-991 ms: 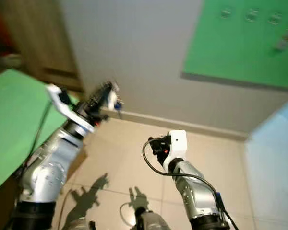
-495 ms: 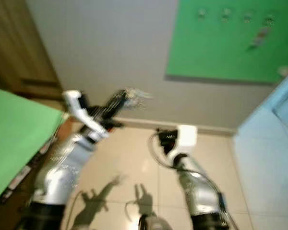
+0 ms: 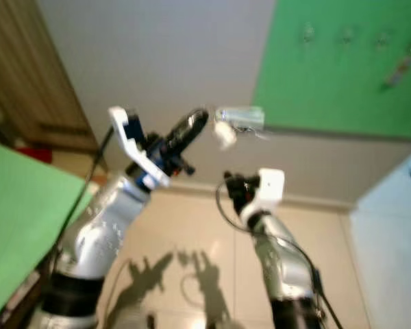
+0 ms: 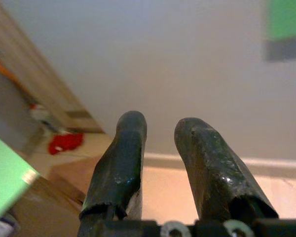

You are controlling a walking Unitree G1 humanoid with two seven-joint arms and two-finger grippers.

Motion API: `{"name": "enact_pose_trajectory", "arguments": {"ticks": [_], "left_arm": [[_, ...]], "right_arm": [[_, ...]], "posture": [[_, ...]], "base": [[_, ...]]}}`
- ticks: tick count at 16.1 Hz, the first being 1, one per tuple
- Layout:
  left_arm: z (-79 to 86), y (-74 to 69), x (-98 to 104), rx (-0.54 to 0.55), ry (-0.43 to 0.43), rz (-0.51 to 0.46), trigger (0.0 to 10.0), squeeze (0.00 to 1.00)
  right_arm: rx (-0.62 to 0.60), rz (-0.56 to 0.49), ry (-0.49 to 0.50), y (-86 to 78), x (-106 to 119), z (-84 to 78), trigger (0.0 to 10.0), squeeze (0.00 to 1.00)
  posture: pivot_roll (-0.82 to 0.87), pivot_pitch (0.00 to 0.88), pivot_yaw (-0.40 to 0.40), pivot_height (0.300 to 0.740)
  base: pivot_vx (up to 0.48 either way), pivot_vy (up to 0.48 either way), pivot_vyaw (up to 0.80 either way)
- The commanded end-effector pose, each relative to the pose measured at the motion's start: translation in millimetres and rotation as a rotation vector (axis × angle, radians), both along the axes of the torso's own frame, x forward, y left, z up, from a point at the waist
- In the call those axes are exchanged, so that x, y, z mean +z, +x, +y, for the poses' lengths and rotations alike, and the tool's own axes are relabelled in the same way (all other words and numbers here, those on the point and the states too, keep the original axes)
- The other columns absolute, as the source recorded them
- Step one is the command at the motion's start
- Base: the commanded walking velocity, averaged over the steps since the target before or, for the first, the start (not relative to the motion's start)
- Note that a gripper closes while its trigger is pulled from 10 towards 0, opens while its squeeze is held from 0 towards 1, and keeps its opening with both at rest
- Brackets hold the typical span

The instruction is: Hang keys on a hook

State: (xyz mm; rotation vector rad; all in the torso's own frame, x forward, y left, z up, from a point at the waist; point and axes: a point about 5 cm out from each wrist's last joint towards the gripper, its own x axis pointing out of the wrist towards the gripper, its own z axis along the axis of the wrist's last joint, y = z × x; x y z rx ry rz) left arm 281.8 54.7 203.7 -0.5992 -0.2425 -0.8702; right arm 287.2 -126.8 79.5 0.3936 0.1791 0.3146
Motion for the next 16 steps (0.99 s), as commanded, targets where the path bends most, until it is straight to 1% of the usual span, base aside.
{"name": "enact_pose_trajectory", "arguments": {"ticks": [1, 6, 10, 14, 15, 16], "left_arm": [[2.4, 1.8, 0.7, -0.002, 0.007, 0.001, 10.0, 0.00], [-0.6, 6.6, 2.9, -0.022, 0.010, -0.009, 10.0, 0.00], [-3.6, 11.3, 9.6, -0.041, -0.002, -0.025, 10.0, 0.00], [-3.0, 14.8, 12.4, -0.029, -0.007, -0.032, 10.0, 0.00], [-2.6, 15.3, 12.0, -0.031, -0.006, -0.031, 10.0, 0.00], [-2.6, 15.1, 11.9, -0.032, -0.007, -0.031, 10.0, 0.00]], "right_arm": [[0.014, 0.021, 0.008, -2.6, -2.7, 3.8, 10.0, 0.00], [0.011, 0.004, -0.002, -0.7, -0.4, 3.6, 10.0, 0.00], [0.023, -0.038, -0.016, 2.9, 7.5, 6.4, 10.0, 0.00], [0.049, -0.087, -0.050, 1.2, 10.5, 8.0, 10.0, 0.00], [0.056, -0.117, -0.039, 0.1, 13.8, 7.5, 10.0, 0.00], [0.054, -0.119, -0.036, 0.0, 14.3, 7.3, 10.0, 0.00]], "posture": [[0.01, 0.101, -0.028, 0.740], [0.00, 0.085, -0.023, 0.740], [-0.01, 0.071, -0.018, 0.740], [-0.01, 0.067, -0.012, 0.740], [-0.01, 0.069, -0.007, 0.740], [-0.01, 0.069, -0.007, 0.740]], "base": [[0.345, 0.000, -0.80], [0.340, 0.000, -0.80], [0.332, 0.000, -0.80], [0.322, 0.000, 0.00], [0.311, 0.000, 0.00], [0.307, 0.000, 0.00]]}}
